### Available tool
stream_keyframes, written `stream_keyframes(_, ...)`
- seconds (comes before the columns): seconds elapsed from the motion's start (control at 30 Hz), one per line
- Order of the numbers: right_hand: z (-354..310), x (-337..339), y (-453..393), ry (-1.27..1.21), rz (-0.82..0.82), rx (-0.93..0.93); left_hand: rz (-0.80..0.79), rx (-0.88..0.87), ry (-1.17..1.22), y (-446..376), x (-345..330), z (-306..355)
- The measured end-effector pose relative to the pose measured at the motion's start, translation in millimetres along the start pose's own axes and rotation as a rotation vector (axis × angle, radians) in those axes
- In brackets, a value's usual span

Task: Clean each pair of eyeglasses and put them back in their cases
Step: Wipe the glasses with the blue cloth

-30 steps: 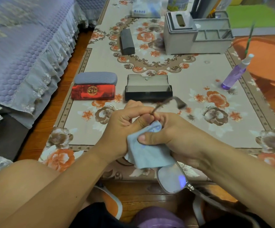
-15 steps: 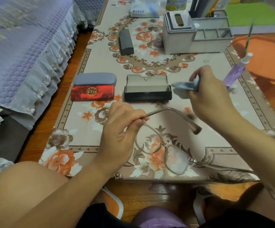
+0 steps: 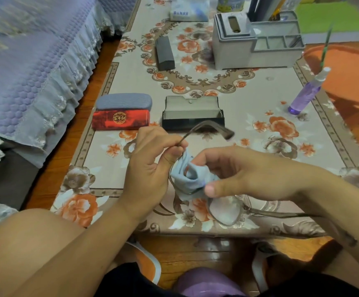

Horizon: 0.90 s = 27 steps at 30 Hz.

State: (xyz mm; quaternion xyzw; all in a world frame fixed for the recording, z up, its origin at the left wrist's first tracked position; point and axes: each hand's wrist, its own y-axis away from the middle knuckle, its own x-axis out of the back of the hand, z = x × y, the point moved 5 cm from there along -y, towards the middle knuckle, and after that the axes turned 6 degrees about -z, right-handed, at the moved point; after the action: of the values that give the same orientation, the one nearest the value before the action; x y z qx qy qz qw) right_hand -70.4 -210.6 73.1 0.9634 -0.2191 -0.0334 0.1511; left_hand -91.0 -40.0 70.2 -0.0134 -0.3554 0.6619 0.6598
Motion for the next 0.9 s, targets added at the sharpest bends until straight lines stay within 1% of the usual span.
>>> stream_keyframes(0.03,2,-1,-2,0.015,0.022,0.004,0.006,0.027,0.041,-1,0,-1)
stream_keyframes(0.13,2,2,-2,0.060,0.163,0.030,0.042,0.118,0.179,-3,3,-7)
stream_keyframes(0.2,0,2,-1,0.043,0.156,0.064,0.049,0.137,0.224,-5,6,-10)
stream_keyframes(0.3,3,-1,-3,-0.100,0.124,0.011,0.025,0.103,0.187,-6,8,-6)
stream_keyframes(0.33,3,-2,-4,-0.092,0.116,0.000,0.016,0.086,0.165,-7,7,-5)
stream_keyframes(0.4,-1,-2,-6,0.029,0.099,-0.004,-0.005,0.067,0.134,-7,5,-4)
stream_keyframes(0.5,-3,-2,-8,0.151,0.111,-0.036,-0.012,0.148,0.163,-6,-1,-8)
stream_keyframes(0.63,-4,-7,-13,0.254,0.247,-0.071,-0.009,0.265,0.219,-6,-8,-13)
stream_keyframes(0.77,-5,-11,-12,0.373,0.350,-0.071,-0.039,0.273,0.200,-6,-11,-14)
stream_keyframes(0.9,-8,-12,-12,0.519,0.306,-0.076,-0.092,0.311,0.283,-2,-15,-19)
